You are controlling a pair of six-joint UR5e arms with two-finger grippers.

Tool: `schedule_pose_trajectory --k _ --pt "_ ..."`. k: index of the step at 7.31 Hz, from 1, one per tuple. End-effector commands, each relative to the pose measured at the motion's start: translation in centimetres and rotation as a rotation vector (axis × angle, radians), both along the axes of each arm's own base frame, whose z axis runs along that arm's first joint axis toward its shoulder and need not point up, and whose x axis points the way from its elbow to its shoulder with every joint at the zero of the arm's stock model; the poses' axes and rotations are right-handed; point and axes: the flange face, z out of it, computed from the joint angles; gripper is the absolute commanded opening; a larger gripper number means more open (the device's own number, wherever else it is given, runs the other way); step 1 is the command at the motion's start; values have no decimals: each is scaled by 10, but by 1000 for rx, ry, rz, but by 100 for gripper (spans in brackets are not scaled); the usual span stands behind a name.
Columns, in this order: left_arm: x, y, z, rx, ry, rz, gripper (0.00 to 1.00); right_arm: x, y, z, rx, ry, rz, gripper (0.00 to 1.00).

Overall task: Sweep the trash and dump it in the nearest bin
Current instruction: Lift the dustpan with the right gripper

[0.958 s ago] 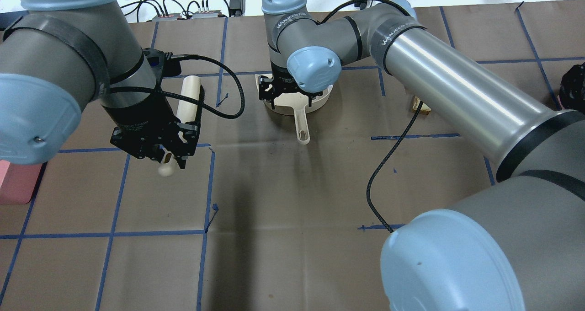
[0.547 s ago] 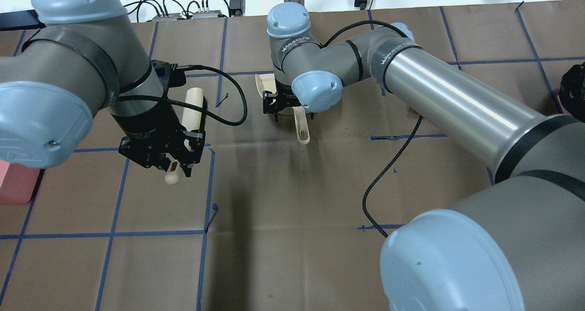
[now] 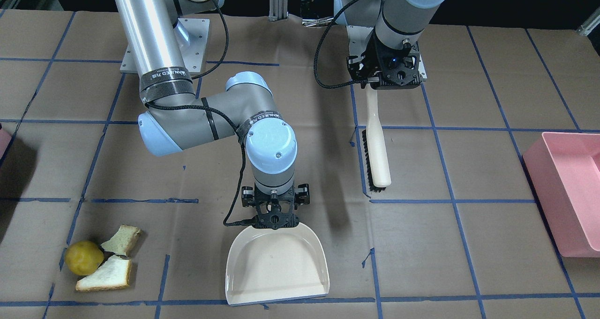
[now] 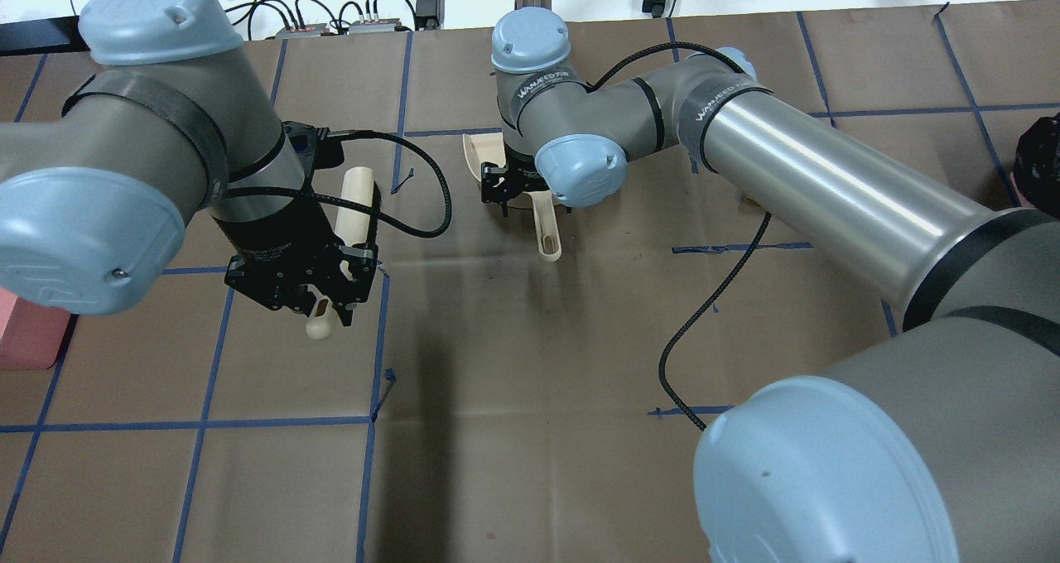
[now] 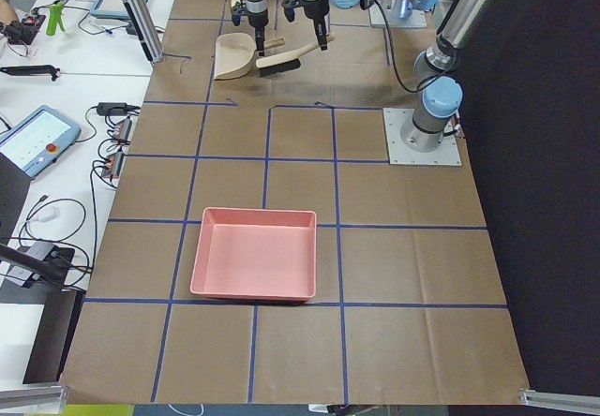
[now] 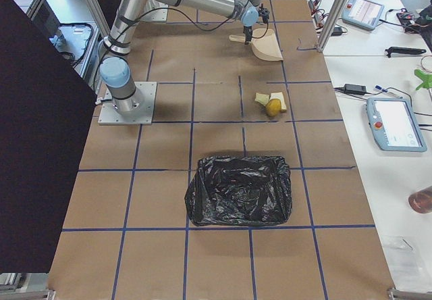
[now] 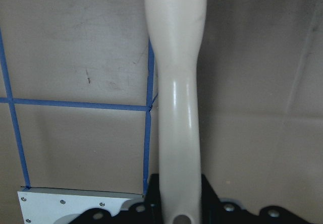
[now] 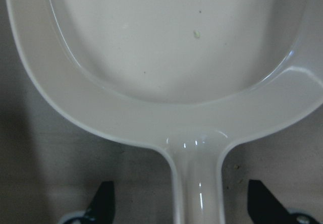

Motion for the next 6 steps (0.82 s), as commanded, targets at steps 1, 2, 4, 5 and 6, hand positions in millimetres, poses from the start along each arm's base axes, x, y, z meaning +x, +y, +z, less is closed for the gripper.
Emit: schedule_pose_trajectory --k 1,2,4,5,6 --pt "-1 -1 6 -18 4 -3 0 -1 0 0 3 3 -1 50" --pt "0 -3 7 -22 5 -4 0 0 1 0 6 4 1 42" --pt "0 -3 7 -20 2 -5 0 0 1 -2 10 6 1 16" --pt "0 -3 7 -22 0 -6 0 -2 0 0 7 5 -2 7" --pt "0 -5 10 -25 1 -6 0 -2 -4 15 -14 -2 -6 7"
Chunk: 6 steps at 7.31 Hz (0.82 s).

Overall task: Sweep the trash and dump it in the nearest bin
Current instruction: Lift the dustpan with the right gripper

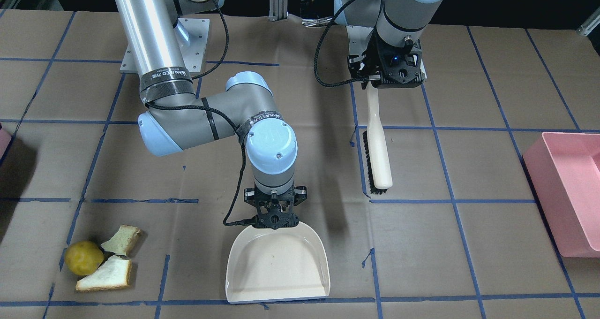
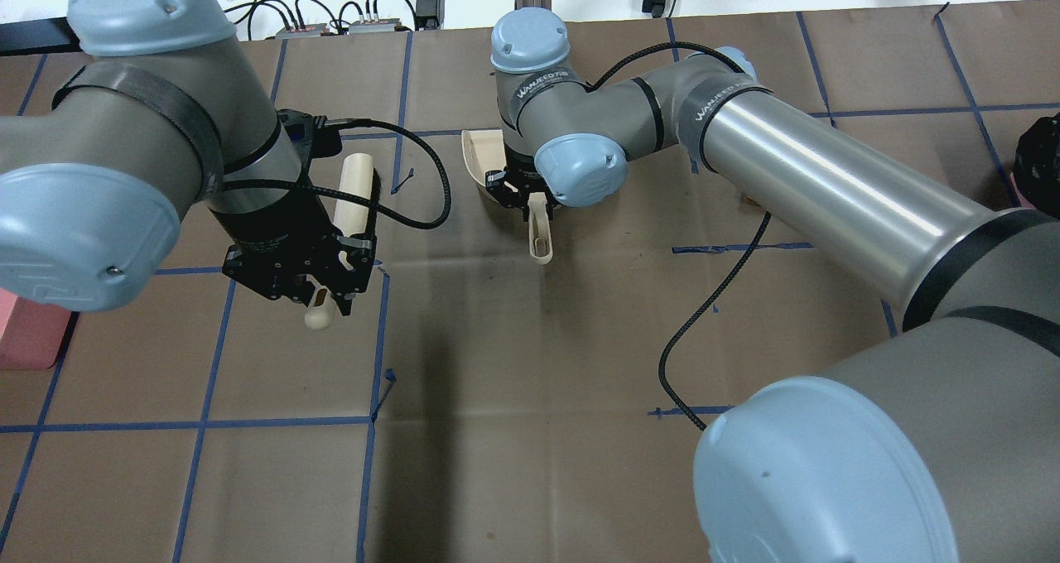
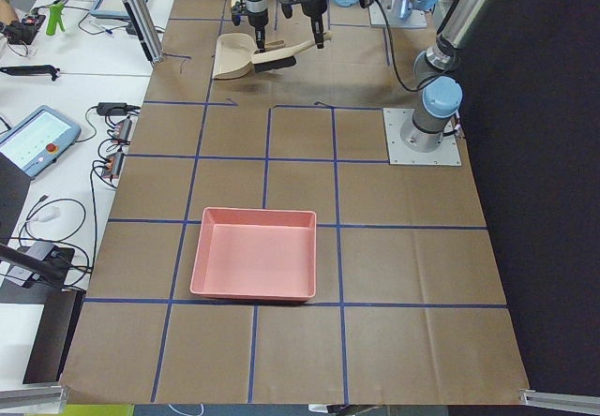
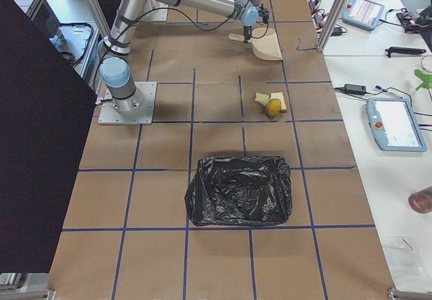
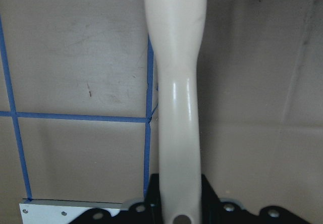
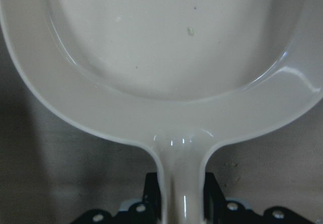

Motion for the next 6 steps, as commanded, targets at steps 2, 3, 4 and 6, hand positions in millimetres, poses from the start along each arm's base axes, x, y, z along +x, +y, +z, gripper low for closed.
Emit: schedule_pose_trajectory --k 2,3,4,6 --pt "0 -2 3 -6 -8 -4 0 -1 -14 53 -31 -1 -19 6" --pt "-1 -1 4 -8 -8 -5 0 0 -17 76 -36 -1 -22 5" --pt "-1 -1 4 -8 -6 -7 0 -4 -18 94 -42 -2 -27 5" --pt "-2 1 6 -12 3 -5 0 -28 -23 119 -69 -9 -62 5"
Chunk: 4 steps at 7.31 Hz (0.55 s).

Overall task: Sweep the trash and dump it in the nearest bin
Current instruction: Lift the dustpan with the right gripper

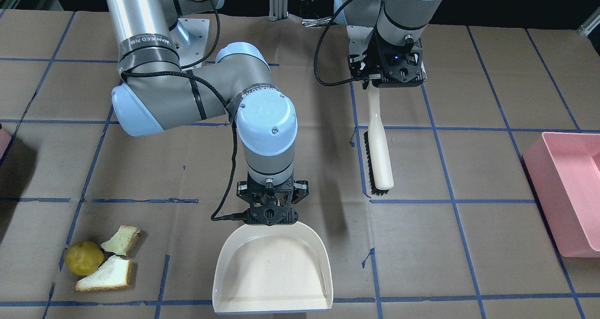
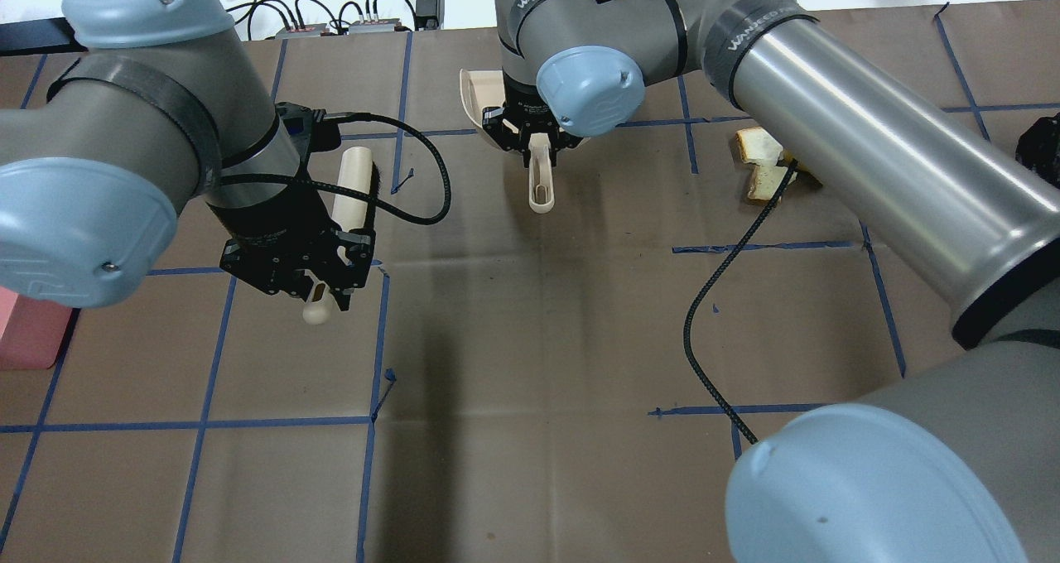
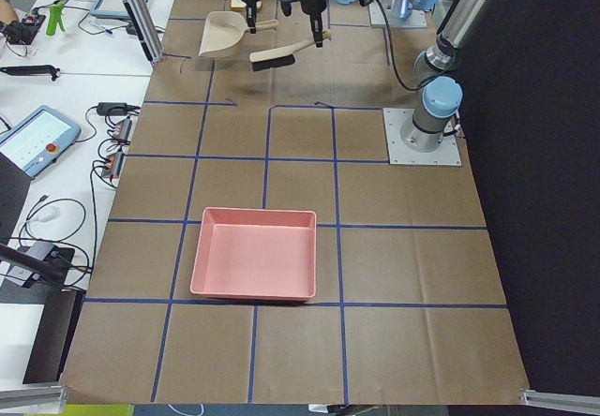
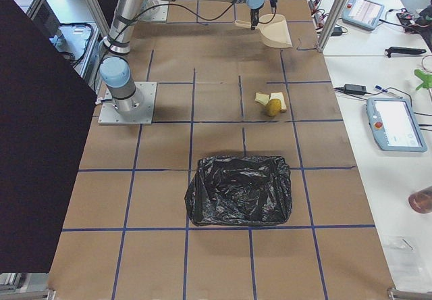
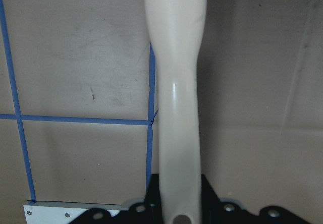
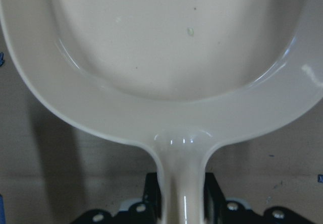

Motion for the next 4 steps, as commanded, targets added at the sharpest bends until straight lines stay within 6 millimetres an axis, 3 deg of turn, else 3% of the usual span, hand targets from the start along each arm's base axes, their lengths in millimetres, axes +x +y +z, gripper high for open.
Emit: schedule_pose_trajectory --k 1,3,4 --pt "-1 3 4 -9 9 1 0 -39 -2 34 12 5 -54 5" --pt "-3 2 8 -16 12 9 0 -96 -1 66 55 15 -102 4" --pt "-5 -3 7 -15 13 8 0 -129 2 81 81 20 -29 4"
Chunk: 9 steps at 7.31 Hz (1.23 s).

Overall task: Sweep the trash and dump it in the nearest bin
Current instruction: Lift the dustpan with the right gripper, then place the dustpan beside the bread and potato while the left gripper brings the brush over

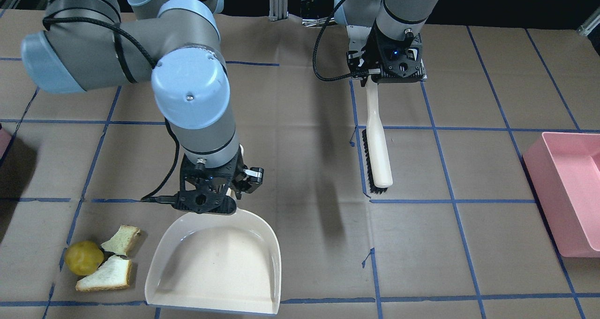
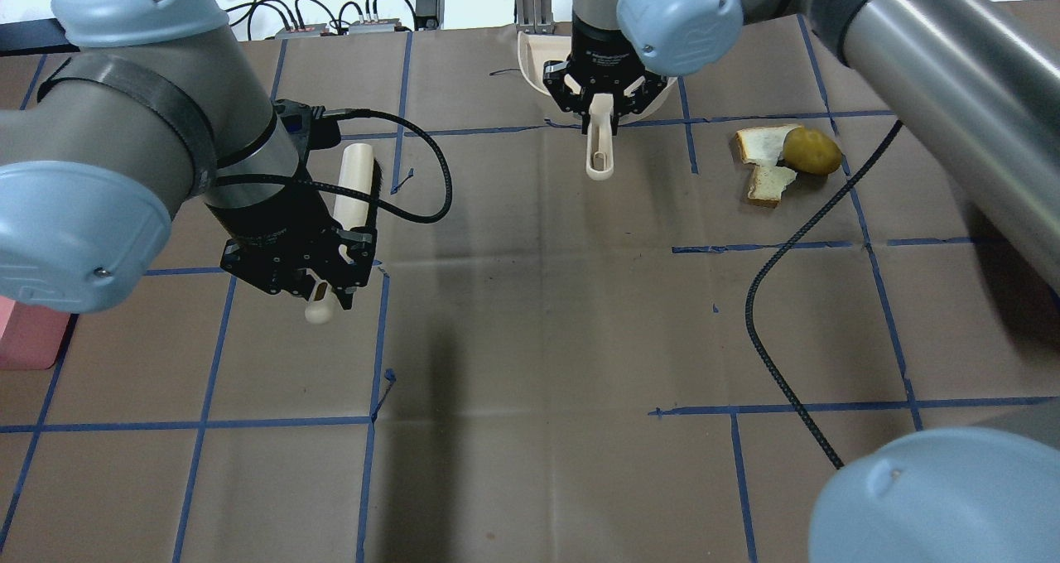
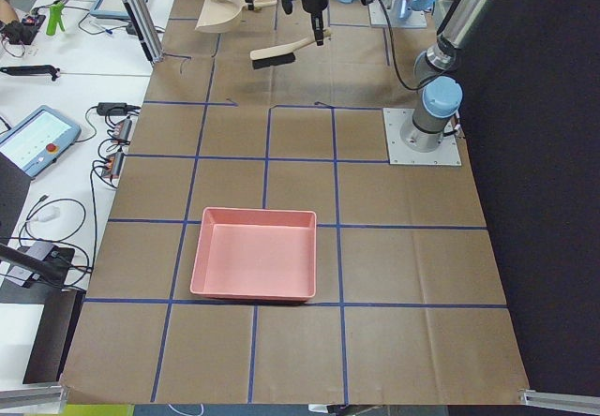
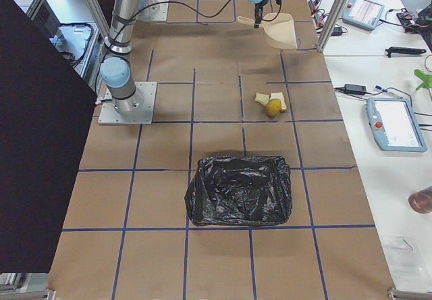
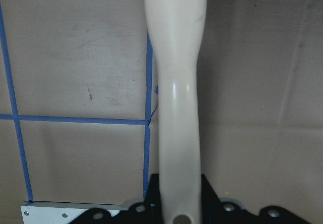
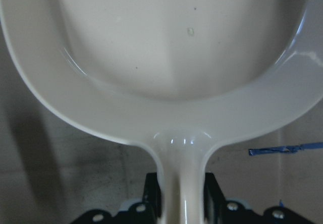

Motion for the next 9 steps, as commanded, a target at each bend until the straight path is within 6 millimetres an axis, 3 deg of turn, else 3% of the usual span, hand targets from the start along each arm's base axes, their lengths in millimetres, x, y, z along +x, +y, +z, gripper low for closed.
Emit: schedule_pose_trajectory --k 1,2,5,6,9 --pt "-8 -4 2 -6 19 -6 0 -79 6 35 59 13 116 4" --pt "-29 -10 -1 -35 83 -27 0 -114 6 42 82 33 187 4" --pt "-100 -22 -12 -80 81 -172 0 -181 3 56 94 77 392 4" --pt "-119 -26 -14 -76 77 -177 0 -217 1 59 102 70 471 4" --pt "-128 -31 -17 -67 72 -85 0 -338 3 55 145 39 733 4"
